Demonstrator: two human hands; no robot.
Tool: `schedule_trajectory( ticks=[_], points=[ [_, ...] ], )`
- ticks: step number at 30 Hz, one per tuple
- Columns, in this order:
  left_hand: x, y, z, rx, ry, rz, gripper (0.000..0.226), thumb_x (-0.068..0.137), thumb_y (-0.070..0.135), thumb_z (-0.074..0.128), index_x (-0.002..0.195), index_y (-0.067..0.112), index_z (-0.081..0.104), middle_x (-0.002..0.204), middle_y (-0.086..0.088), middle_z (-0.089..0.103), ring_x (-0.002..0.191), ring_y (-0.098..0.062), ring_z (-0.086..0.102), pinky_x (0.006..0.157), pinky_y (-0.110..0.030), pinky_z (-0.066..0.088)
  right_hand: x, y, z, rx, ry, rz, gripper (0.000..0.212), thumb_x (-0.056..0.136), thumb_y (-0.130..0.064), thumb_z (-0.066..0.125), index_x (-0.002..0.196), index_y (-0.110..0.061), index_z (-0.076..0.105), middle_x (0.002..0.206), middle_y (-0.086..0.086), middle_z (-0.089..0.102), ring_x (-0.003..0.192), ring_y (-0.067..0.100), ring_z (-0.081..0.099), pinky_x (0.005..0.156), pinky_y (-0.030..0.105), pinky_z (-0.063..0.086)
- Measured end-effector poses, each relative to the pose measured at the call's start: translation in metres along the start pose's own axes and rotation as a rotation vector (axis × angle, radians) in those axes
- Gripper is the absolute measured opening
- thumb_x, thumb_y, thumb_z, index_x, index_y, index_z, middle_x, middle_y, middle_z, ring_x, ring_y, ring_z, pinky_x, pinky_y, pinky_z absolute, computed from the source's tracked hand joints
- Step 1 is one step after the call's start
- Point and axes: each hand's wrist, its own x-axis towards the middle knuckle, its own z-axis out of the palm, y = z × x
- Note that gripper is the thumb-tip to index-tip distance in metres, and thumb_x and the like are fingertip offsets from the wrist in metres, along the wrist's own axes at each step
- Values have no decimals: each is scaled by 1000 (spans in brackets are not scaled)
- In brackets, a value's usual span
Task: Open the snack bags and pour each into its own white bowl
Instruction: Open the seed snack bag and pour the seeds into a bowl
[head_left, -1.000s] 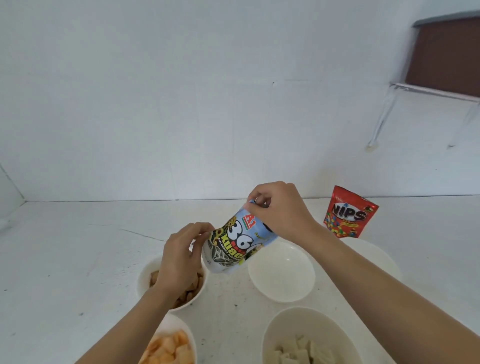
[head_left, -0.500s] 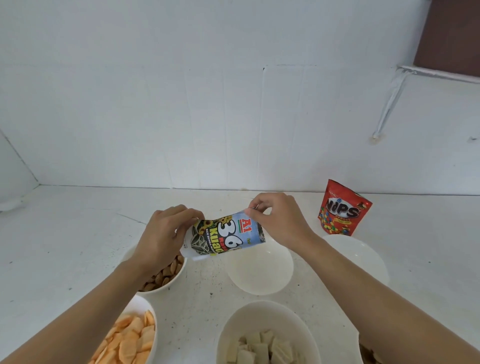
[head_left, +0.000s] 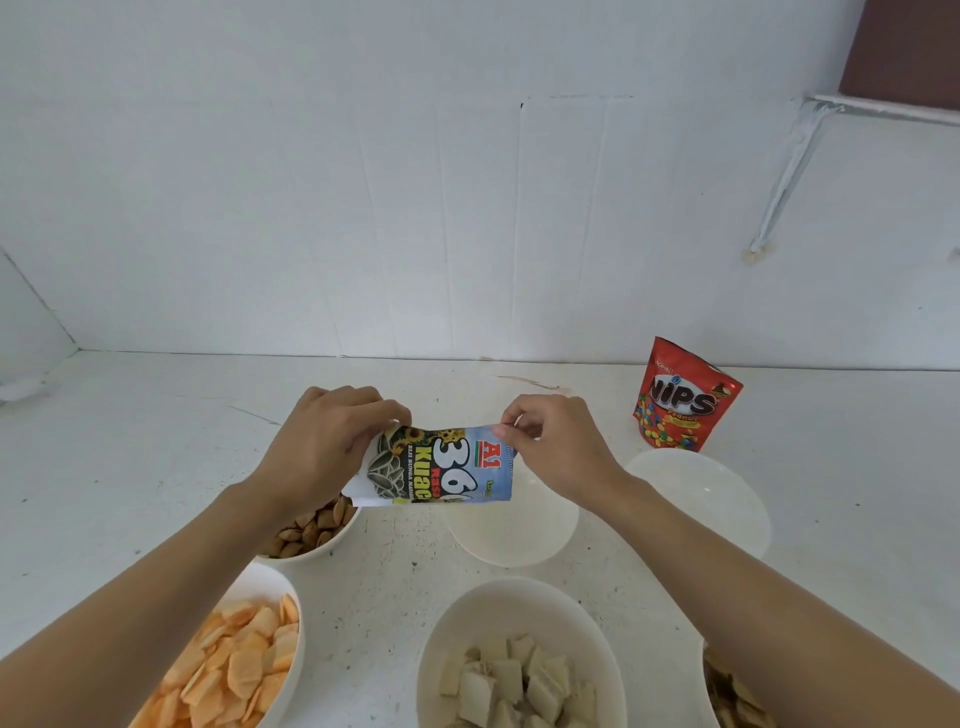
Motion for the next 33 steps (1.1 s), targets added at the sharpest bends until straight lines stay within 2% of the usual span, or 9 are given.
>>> schedule_trajectory(
  ticks=[5,10,19,23,26,29,33],
  points=[
    [5,5,1,18,-33,24,34,97,19,37,106,31,68,89,13,66,78,-16,58,72,-39,40,-5,10,6,-26,5,24,16,93,-27,68,81,-18,64,79,6,75,74,10,69,61,29,56],
    [11,8,1,21,-33,69,42,96,23,28,104,31,68,86,14,66,73,-16,56,70,-37,39,-7,16,9,-29,31,17,15,93,-21,67,81,-16,62,72,4,72,65,9,65,59,29,52],
    [24,10,-2,62,-37,122,34,98,16,43,104,33,71,90,14,69,76,-17,58,72,-35,33,-9,24,16,-10,57,49,15,94,-16,66,80,-16,59,72,7,72,69,20,69,63,37,56],
    [26,13,-3,70,-46,133,29,99,9,55,105,32,71,92,14,70,78,-17,58,72,-37,37,-11,25,18,4,65,74,16,93,-18,67,79,-17,59,73,8,73,71,22,71,65,34,57],
    [27,15,-4,69,-39,134,27,98,9,56,105,32,70,91,14,70,78,-16,57,72,-36,36,-13,27,19,27,82,92,17,92,-19,69,77,-19,61,71,7,73,71,23,71,67,33,58],
    [27,16,-5,26,-33,128,24,99,11,56,105,31,69,90,16,70,78,-15,57,70,-34,35,-13,27,17,69,104,113,25,91,-20,70,71,-29,58,71,7,73,71,23,72,69,40,61],
    [21,10,-7,-53,-46,142,23,100,10,54,104,30,63,90,15,69,78,-15,58,68,-38,44,-12,25,13,80,116,96,25,91,-21,70,71,-29,58,71,7,73,72,24,72,69,42,60]
  ],
)
